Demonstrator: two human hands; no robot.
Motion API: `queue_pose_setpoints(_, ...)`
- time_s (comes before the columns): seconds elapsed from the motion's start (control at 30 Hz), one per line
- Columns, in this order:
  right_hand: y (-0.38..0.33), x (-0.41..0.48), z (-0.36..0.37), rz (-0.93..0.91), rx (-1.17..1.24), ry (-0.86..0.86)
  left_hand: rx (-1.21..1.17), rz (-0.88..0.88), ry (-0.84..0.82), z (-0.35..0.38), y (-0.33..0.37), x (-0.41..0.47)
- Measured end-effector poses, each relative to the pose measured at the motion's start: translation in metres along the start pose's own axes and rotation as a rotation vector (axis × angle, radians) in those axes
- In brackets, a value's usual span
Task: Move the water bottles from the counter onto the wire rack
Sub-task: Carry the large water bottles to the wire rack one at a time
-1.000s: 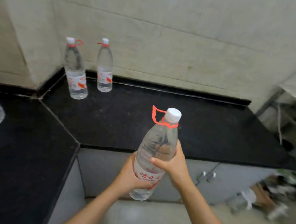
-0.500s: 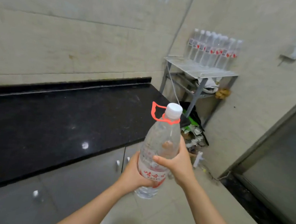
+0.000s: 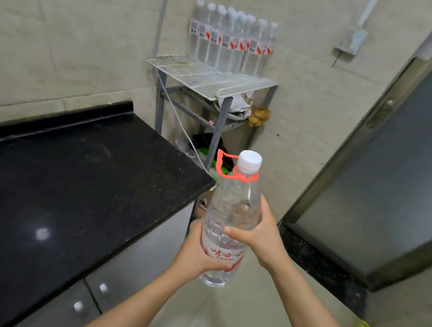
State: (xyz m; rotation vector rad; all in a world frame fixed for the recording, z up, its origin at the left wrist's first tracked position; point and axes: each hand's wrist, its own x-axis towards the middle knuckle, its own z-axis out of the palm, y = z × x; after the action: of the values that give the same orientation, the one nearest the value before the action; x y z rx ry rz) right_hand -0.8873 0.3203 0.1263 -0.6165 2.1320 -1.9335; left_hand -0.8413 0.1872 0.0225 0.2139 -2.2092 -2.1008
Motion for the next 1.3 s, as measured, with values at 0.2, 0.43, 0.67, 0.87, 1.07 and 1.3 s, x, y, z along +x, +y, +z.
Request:
queue_pose_setpoints(0.2, 0.013, 0.069, -0.03, 0.065, -0.019, 0.094, -0.009, 0.012, -0.084, 0.006, 0.009, 0.087)
queue_pose_setpoints(0.43, 0.041, 0.128, -0.07, 0.106, 0.004, 0.065, 0.001, -0.034, -0.044, 0.026, 0.005, 0.147)
queue_pose_setpoints(0.67, 0.044, 0.22, -0.097, -0.022, 0.026, -0.223, -0.031, 0.023, 0.294, 0.042, 0.04, 0.197)
queue_pose_setpoints(0.87, 0.016, 0.291, -0.093, -0.128, 0.029, -0.534, 0.002, 0.108, 0.618, 0.034, 0.073, 0.231)
queue_pose_setpoints(1.07, -0.017, 0.356, -0.077, -0.247, -0.009, -0.81, 0.025, 0.15, 0.898, 0.018, 0.101, 0.259)
queue_pose_setpoints(1.3, -0.08, 0.44, -0.031, -0.512, -0.093, -0.762, 0.084, 0.319, 1.084, -0.05, 0.165, 0.316)
